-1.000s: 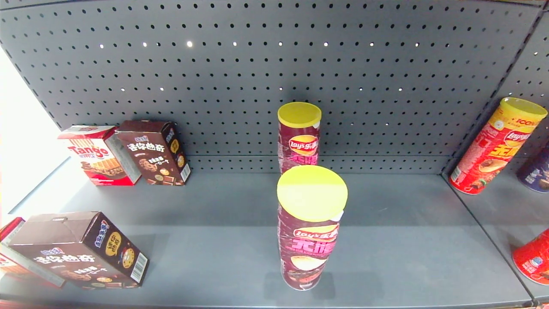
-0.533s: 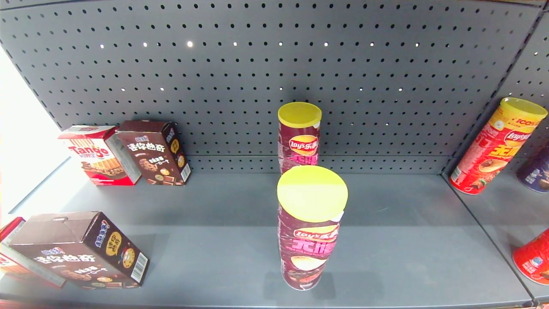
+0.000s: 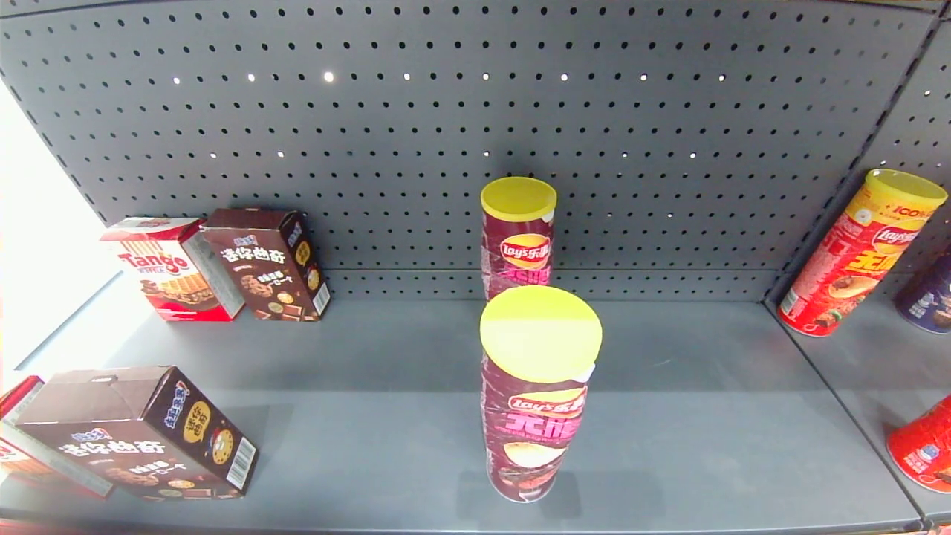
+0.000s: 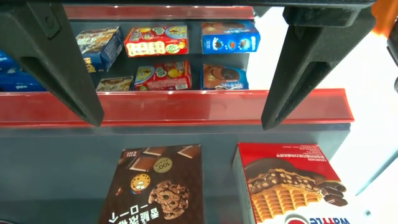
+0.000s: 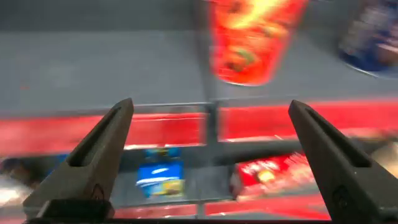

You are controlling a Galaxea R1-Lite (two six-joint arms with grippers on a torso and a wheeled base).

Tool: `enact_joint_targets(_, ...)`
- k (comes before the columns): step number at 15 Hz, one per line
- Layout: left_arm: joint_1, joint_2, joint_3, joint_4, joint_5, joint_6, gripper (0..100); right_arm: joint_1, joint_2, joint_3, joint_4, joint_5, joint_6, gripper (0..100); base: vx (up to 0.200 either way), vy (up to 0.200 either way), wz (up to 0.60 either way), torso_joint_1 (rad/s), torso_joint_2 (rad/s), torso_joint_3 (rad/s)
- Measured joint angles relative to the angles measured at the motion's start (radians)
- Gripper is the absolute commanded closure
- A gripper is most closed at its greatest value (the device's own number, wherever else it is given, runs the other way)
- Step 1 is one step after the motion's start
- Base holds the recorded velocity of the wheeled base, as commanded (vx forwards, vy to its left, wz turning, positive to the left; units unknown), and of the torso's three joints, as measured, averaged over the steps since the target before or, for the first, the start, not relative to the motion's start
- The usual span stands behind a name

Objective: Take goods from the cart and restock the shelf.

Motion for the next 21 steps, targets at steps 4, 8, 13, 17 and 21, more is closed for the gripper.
enact_joint_targets(4, 0.0, 0.0, 0.0, 0.0, -0.001, -0.001, 0, 0.009, 0.003, 0.001, 0.067, 0.199, -0.022, 0, 0.0, 0.0, 0.0, 0.0, 0.0, 0.0)
enact_joint_targets(8, 0.0, 0.0, 0.0, 0.0, -0.001, 0.0, 0, 0.008, 0.004, 0.001, 0.067, 0.2, -0.022, 0, 0.0, 0.0, 0.0, 0.0, 0.0, 0.0)
enact_joint_targets(13, -0.001, 0.0, 0.0, 0.0, -0.001, 0.0, 0, -0.1, -0.034, 0.001, 0.063, 0.195, -0.013, 0, 0.0, 0.0, 0.0, 0.0, 0.0, 0.0)
enact_joint_targets(17, 0.0, 0.0, 0.0, 0.0, -0.003, 0.0, 0, -0.077, -0.084, 0.002, 0.063, 0.195, -0.011, 0, 0.0, 0.0, 0.0, 0.0, 0.0, 0.0)
enact_joint_targets(21, 0.0, 0.0, 0.0, 0.001, -0.006, 0.0, 0, -0.076, -0.093, 0.002, 0.063, 0.196, -0.011, 0, -0.1, 0.0, 0.0, 0.001, 0.0, 0.002)
